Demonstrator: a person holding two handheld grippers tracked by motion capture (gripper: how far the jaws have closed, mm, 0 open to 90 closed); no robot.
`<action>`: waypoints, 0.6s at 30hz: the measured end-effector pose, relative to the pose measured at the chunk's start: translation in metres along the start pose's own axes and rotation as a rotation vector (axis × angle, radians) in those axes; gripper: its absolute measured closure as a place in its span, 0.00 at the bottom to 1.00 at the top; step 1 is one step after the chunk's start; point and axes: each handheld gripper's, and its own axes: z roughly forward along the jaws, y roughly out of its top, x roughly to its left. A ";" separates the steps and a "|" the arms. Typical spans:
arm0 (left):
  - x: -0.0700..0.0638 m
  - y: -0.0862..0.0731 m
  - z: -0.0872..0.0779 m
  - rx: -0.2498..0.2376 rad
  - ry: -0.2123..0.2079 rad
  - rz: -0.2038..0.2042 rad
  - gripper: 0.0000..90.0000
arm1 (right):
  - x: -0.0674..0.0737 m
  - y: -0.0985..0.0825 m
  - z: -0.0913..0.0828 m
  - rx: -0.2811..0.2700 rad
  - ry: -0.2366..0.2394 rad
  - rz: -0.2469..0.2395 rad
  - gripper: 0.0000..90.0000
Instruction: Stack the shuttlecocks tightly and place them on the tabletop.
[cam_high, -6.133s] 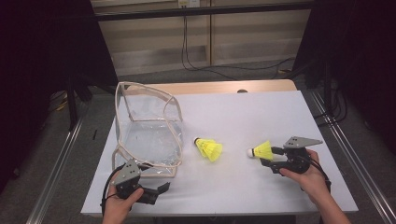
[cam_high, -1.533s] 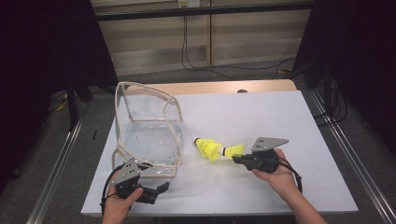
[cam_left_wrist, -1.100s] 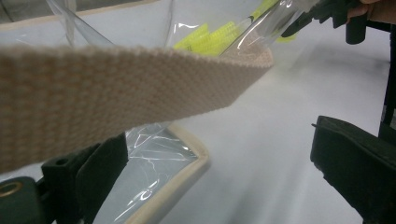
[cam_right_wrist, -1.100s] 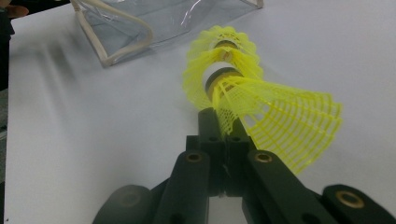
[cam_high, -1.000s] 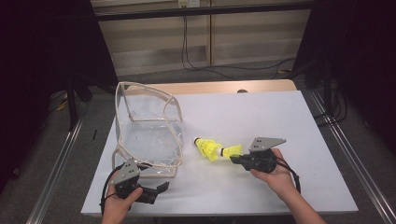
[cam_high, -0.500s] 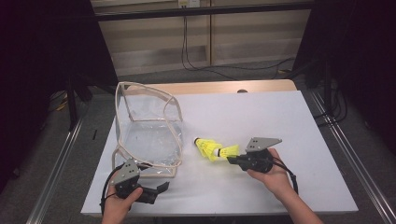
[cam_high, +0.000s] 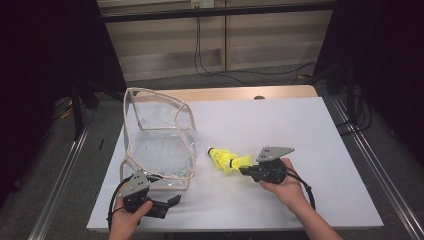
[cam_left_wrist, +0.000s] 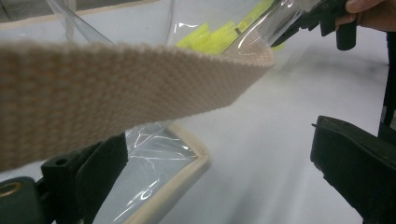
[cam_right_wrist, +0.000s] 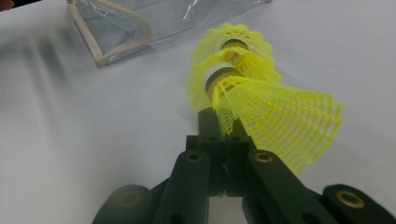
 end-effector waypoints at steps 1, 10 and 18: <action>0.000 0.000 0.000 0.001 0.000 0.001 0.04 | 0.000 0.000 0.002 -0.001 -0.002 -0.001 1.00; 0.000 0.000 0.000 0.000 0.000 0.001 0.04 | -0.002 0.002 0.009 0.005 -0.023 0.011 1.00; 0.001 0.000 0.000 -0.004 -0.001 0.001 0.04 | -0.004 0.007 0.015 0.008 -0.039 0.010 1.00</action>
